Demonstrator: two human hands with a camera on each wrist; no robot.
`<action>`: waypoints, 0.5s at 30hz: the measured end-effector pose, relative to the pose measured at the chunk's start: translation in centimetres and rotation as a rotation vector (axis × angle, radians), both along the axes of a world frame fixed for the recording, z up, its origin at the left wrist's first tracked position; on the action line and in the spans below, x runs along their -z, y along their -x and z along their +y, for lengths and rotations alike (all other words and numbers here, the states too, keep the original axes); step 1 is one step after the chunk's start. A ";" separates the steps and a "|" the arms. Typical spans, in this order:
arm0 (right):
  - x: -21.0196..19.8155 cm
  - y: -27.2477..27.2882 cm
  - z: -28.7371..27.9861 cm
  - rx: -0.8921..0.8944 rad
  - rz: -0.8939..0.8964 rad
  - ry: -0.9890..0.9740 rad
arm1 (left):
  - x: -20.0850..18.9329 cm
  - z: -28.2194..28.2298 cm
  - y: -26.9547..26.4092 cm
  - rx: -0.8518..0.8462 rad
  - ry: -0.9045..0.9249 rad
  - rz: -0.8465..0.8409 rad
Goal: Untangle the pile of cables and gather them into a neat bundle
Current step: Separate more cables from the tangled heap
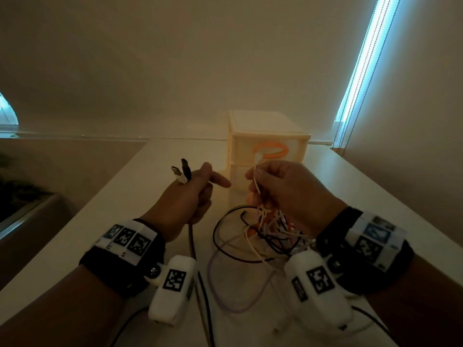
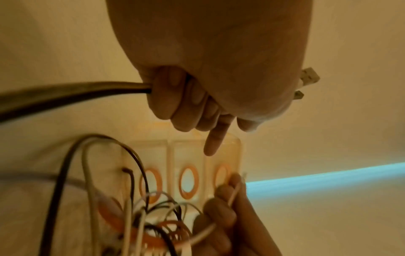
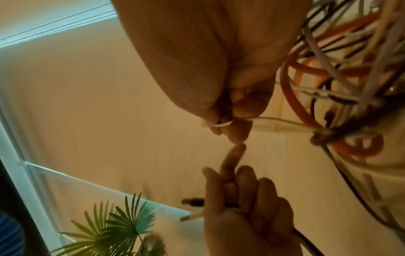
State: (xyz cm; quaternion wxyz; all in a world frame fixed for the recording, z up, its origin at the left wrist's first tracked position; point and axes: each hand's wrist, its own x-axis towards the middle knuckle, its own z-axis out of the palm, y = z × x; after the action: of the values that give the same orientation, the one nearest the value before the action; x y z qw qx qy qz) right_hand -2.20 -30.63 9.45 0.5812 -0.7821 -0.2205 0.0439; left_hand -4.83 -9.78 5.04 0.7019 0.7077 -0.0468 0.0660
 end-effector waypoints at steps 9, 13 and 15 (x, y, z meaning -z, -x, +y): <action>1.9 2.1 2.1 0.027 -0.253 0.090 | -0.6 -2.6 1.5 0.021 -0.207 -0.093; 3.1 2.3 1.5 -0.125 -0.130 0.128 | -0.4 -2.3 1.3 0.018 0.027 0.000; 3.4 2.2 0.8 -0.233 -0.043 0.216 | -0.4 -2.2 1.3 0.042 0.104 0.009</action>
State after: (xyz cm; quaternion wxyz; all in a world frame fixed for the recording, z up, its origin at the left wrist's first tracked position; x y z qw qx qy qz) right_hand -4.36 -29.82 6.09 0.4798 -0.8098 -0.3162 0.1180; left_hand -6.13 -11.97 5.47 0.7393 0.6692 -0.0550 0.0506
